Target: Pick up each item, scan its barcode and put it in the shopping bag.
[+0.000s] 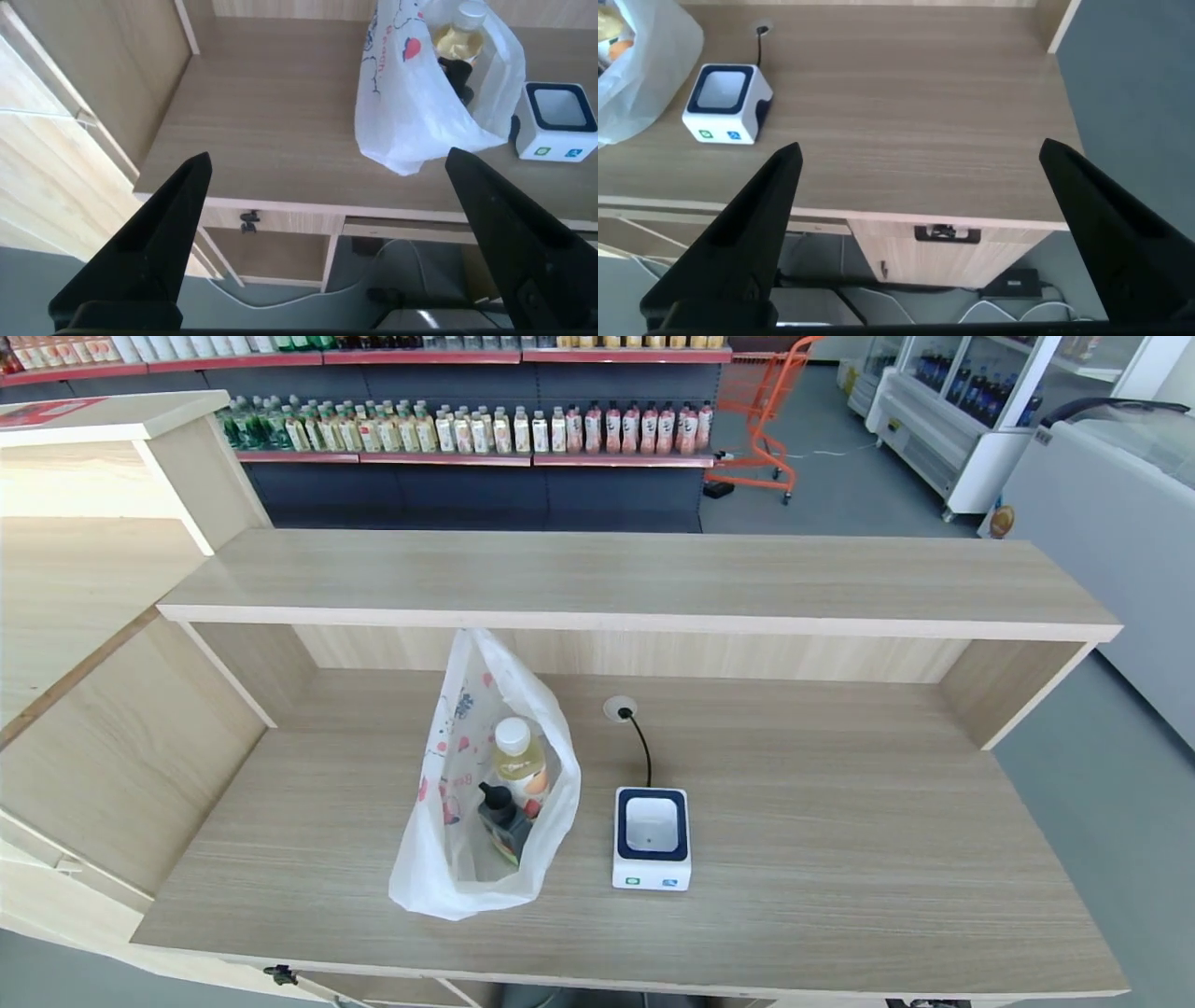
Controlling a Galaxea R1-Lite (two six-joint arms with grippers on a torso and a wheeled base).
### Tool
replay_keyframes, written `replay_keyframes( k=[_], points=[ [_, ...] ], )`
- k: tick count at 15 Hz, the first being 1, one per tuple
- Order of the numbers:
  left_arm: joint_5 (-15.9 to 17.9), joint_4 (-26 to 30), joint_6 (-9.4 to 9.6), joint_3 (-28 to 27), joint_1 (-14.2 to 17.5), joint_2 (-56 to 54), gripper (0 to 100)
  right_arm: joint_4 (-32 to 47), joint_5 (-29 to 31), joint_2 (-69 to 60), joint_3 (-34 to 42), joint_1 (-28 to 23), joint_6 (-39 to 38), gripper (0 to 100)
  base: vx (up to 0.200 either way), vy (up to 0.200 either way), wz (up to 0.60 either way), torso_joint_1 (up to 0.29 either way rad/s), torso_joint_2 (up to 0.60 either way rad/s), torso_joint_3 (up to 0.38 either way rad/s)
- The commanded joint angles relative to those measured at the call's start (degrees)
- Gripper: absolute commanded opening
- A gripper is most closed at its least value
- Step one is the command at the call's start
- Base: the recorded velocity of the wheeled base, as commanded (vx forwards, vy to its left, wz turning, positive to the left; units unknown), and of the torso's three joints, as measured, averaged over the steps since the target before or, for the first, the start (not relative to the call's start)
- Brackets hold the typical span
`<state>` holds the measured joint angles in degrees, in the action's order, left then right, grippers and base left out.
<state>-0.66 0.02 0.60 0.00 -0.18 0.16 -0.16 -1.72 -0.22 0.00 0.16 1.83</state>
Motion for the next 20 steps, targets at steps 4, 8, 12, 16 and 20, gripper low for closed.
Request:
replay_keyframes(
  k=[4, 8, 12, 16, 20],
  points=[
    [0.0, 0.0, -0.33, 0.0, 0.1, -0.2, 100, 0.0, 0.0, 0.2, 0.0, 0.1, 0.0, 100, 0.100, 0.000, 0.00, 0.006, 0.00, 0.000],
    [0.0, 0.0, -0.33, 0.0, 0.1, -0.2, 100, 0.0, 0.0, 0.2, 0.0, 0.1, -0.1, 0, 0.000, 0.000, 0.00, 0.000, 0.00, 0.000],
    [0.0, 0.0, -0.33, 0.0, 0.1, -0.2, 100, 0.0, 0.2, 0.2, 0.0, 0.1, -2.4, 0, 0.000, 0.000, 0.00, 0.000, 0.00, 0.000],
    [0.0, 0.0, -0.33, 0.0, 0.1, -0.2, 100, 0.1, 0.2, 0.2, 0.0, 0.1, -2.4, 0, 0.000, 0.000, 0.00, 0.000, 0.00, 0.000],
    [0.0, 0.0, -0.33, 0.0, 0.1, -0.2, 100, 0.1, 0.2, 0.2, 0.0, 0.1, -2.4, 0, 0.000, 0.000, 0.00, 0.000, 0.00, 0.000]
  ],
)
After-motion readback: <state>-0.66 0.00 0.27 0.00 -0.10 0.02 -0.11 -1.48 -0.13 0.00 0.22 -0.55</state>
